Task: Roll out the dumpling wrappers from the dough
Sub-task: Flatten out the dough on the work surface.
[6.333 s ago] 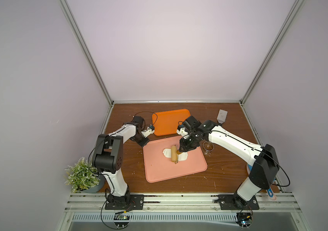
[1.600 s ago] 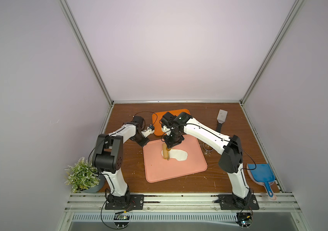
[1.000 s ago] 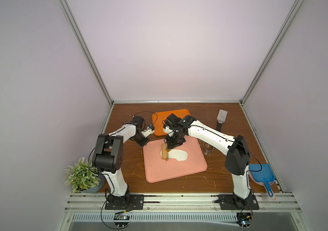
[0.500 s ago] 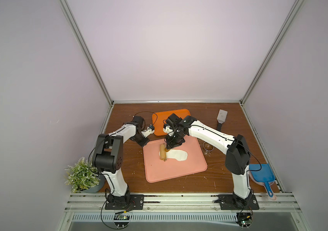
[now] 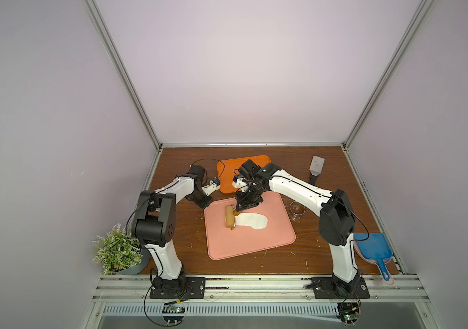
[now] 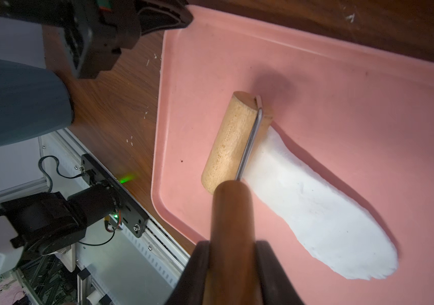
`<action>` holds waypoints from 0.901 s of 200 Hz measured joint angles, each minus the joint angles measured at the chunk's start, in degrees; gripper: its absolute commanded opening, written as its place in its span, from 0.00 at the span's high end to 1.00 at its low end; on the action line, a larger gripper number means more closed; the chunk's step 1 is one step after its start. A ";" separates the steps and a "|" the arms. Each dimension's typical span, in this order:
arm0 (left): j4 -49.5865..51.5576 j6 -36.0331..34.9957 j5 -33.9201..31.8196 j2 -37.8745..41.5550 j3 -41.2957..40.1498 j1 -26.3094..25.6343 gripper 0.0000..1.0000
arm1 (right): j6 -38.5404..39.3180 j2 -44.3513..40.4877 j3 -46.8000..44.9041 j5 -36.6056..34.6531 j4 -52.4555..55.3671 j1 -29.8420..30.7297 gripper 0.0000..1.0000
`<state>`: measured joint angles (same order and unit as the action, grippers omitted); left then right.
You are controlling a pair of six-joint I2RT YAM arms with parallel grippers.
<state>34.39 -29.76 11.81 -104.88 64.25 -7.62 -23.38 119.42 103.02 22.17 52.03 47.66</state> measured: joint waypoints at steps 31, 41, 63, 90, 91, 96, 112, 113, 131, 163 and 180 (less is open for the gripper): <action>0.02 0.00 0.00 0.00 0.00 0.00 1.00 | 0.02 0.00 -0.26 1.73 -1.31 -0.50 1.00; 0.02 0.00 0.00 0.00 0.00 0.00 1.00 | 0.04 0.02 -0.24 1.99 -1.60 -0.61 1.00; 0.02 0.00 0.00 0.00 0.00 0.00 1.00 | 0.04 0.22 -0.13 2.32 -1.95 -0.61 1.00; 0.02 0.00 0.02 0.00 0.00 0.00 1.00 | 0.02 0.33 0.15 2.75 -2.51 -0.61 1.00; 0.02 0.00 0.02 0.00 0.00 0.00 1.00 | 0.02 0.33 0.17 2.75 -2.51 -0.61 1.00; 0.02 0.00 0.02 0.00 0.00 0.00 1.00 | 0.02 0.33 0.39 2.84 -2.51 -0.61 1.00; 0.02 0.00 0.02 0.00 0.00 0.00 1.00 | 0.02 0.52 1.16 3.28 -2.47 -0.61 1.00; 0.02 0.00 0.02 0.00 0.00 0.00 1.00 | 0.02 0.55 1.20 3.30 -2.47 -0.61 1.00; 0.02 0.00 0.02 0.00 0.00 0.00 1.00 | 0.02 0.96 1.92 3.72 -2.40 -0.61 1.00; 0.02 0.00 0.02 0.00 0.00 0.00 1.00 | 0.20 0.85 2.73 3.91 -2.27 -0.52 1.00; 0.04 0.00 0.04 0.00 0.00 0.00 1.00 | 0.42 0.52 2.86 3.69 -2.23 -0.35 1.00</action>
<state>34.44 -29.76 11.86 -104.88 64.25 -7.62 -22.96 119.94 105.89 25.87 49.80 47.31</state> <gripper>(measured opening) 0.060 0.299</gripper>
